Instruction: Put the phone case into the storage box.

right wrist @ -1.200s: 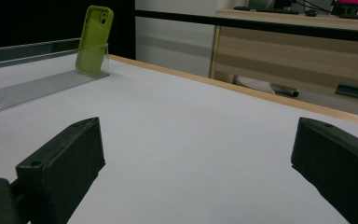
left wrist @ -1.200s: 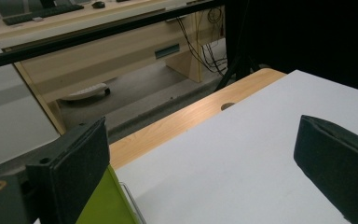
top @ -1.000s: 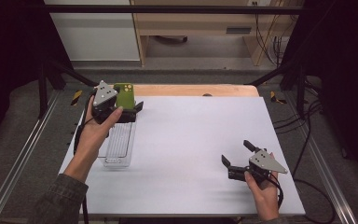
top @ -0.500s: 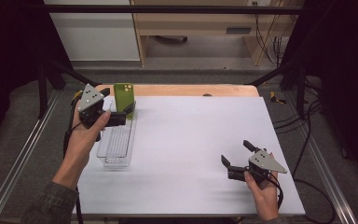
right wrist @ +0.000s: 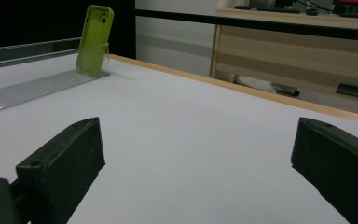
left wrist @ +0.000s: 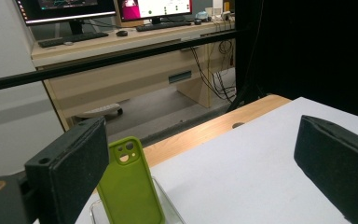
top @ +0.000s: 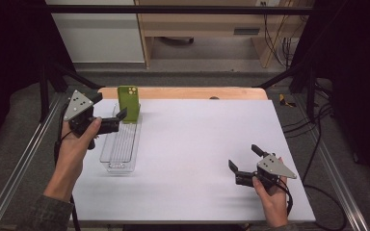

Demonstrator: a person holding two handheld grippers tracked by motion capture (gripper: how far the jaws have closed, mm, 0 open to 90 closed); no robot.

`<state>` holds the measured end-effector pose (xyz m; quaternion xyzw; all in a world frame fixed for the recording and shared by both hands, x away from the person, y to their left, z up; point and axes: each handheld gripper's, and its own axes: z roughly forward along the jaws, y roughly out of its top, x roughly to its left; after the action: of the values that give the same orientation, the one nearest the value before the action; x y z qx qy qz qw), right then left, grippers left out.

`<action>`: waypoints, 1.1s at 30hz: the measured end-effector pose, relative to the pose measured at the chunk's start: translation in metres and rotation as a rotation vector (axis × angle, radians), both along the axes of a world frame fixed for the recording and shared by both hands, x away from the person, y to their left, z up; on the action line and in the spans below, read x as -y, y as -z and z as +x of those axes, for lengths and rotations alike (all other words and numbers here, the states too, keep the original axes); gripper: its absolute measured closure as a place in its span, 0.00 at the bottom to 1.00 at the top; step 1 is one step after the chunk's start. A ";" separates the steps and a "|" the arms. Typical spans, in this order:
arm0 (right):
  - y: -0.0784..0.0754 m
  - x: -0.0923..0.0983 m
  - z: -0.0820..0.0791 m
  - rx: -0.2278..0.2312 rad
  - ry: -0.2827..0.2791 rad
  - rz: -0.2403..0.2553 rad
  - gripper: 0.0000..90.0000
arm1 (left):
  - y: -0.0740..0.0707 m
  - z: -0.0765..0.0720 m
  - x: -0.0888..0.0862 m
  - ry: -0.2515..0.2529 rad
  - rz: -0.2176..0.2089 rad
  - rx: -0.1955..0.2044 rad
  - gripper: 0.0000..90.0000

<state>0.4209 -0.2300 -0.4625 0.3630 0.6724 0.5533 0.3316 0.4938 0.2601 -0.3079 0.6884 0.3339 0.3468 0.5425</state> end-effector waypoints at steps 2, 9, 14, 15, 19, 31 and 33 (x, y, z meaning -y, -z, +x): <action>0.000 0.000 0.000 -0.001 0.000 0.000 0.03 | 0.001 -0.003 -0.002 -0.002 -0.012 -0.011 0.03; -0.001 -0.001 -0.001 -0.009 -0.001 -0.003 0.03 | 0.010 -0.014 -0.012 -0.008 -0.037 -0.009 0.03; -0.001 0.000 -0.001 -0.013 0.000 -0.002 0.03 | 0.016 -0.020 -0.020 -0.018 -0.051 -0.011 0.03; -0.001 0.000 -0.001 -0.013 0.001 -0.002 0.03 | 0.017 -0.021 -0.022 -0.021 -0.055 -0.011 0.03; -0.001 0.000 -0.001 -0.015 0.000 -0.002 0.03 | 0.021 -0.026 -0.028 -0.029 -0.070 -0.005 0.03; -0.001 0.000 -0.001 -0.019 -0.003 -0.003 0.03 | 0.034 -0.037 -0.040 -0.038 -0.088 -0.006 0.03; -0.001 0.000 -0.001 -0.019 -0.003 -0.004 0.03 | 0.036 -0.039 -0.042 -0.039 -0.093 -0.006 0.03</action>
<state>0.4200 -0.2300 -0.4617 0.3663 0.6772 0.5491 0.3251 0.4547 0.3017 -0.3439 0.6566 0.3647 0.3394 0.5662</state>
